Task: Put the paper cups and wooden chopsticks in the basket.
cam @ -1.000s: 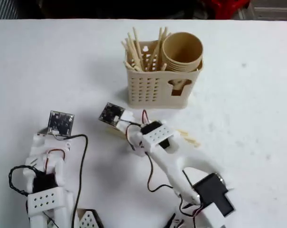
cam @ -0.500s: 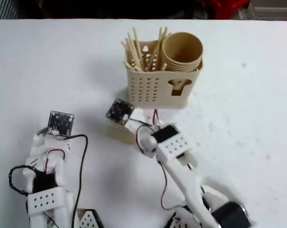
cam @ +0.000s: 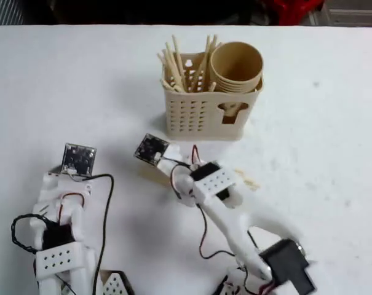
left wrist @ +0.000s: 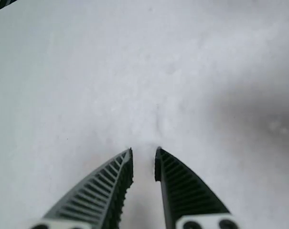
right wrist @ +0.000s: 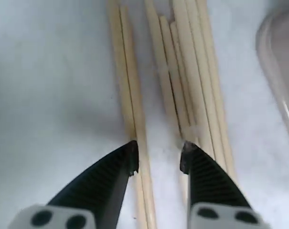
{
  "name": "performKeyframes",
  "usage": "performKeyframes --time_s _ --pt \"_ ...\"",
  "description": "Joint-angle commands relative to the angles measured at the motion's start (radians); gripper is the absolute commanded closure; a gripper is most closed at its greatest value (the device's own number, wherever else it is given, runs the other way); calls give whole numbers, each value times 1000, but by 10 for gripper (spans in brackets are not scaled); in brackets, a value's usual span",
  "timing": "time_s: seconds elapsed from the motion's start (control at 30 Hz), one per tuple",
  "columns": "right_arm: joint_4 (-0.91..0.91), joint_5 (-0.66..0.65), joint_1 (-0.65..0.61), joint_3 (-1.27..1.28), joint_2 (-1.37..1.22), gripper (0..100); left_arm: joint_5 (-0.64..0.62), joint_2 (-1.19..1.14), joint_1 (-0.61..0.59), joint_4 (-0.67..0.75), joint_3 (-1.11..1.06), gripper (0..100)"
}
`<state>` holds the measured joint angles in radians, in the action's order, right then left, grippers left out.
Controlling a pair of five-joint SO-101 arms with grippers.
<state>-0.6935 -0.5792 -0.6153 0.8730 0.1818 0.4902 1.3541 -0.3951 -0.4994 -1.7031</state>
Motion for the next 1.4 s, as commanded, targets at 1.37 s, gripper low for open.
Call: performKeyframes --time_s 1.37 --pt "-153 6 18 -241 -246 981 -6 13 10 20 5 906"
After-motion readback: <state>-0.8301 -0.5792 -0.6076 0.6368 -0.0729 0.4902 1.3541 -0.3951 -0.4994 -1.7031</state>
